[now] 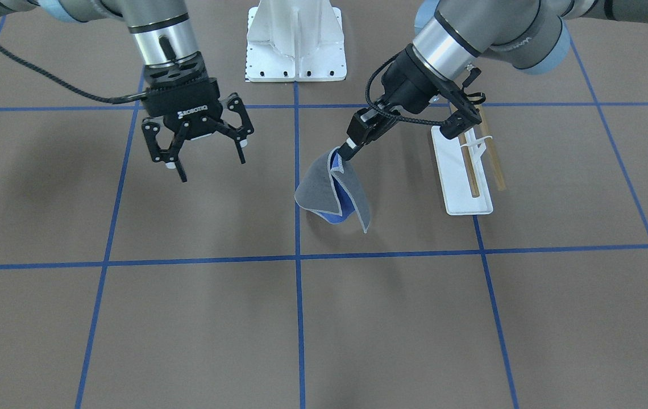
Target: Hang towel on rack
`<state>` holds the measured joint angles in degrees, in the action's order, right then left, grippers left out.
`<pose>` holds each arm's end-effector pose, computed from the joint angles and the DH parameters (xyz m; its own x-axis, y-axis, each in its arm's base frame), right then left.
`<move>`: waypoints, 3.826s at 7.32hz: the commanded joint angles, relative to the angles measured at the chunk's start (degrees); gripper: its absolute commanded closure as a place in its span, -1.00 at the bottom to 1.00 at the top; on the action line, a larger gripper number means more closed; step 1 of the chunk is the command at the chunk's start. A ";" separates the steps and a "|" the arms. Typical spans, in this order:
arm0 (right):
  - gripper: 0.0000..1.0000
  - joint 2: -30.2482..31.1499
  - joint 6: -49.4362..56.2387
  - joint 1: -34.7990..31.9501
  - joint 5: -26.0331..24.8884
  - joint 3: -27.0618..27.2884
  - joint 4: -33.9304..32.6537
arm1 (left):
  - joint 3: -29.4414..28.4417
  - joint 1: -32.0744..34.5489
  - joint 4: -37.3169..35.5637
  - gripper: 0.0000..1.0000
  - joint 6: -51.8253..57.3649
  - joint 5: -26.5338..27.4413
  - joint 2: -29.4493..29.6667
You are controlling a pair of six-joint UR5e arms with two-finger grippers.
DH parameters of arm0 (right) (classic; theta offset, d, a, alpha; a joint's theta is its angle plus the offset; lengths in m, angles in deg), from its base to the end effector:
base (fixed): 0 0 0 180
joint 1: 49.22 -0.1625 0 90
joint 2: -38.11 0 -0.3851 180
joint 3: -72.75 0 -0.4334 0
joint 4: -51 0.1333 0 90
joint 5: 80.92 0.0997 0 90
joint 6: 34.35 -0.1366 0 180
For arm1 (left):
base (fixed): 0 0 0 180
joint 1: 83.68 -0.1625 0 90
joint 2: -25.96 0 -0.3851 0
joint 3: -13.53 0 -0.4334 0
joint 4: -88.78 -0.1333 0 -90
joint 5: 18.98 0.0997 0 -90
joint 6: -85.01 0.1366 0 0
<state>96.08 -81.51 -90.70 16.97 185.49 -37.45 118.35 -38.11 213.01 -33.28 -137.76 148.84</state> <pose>-0.3902 -0.4979 0.1270 0.6926 -0.2867 0.6619 -0.1358 0.8494 0.5100 0.3951 -0.4995 0.0834 -0.0519 -0.5404 -0.8398 0.3039 0.7925 -0.5288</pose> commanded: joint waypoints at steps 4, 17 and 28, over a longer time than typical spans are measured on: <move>-0.99 3.11 34.40 -23.33 23.44 -15.04 -5.07 | 6.01 6.54 0.13 1.00 10.51 -8.39 -11.67; -1.00 16.97 70.54 -45.25 29.37 -30.73 -4.55 | -4.00 22.64 7.07 1.00 54.91 -20.71 -34.62; -1.00 27.55 70.98 -52.83 29.02 -30.73 -4.45 | -9.64 40.29 -27.28 -0.97 121.78 -6.90 -35.01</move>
<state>123.56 -10.52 -143.49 45.99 154.83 -41.90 108.04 0.55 197.42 82.13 -145.97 112.23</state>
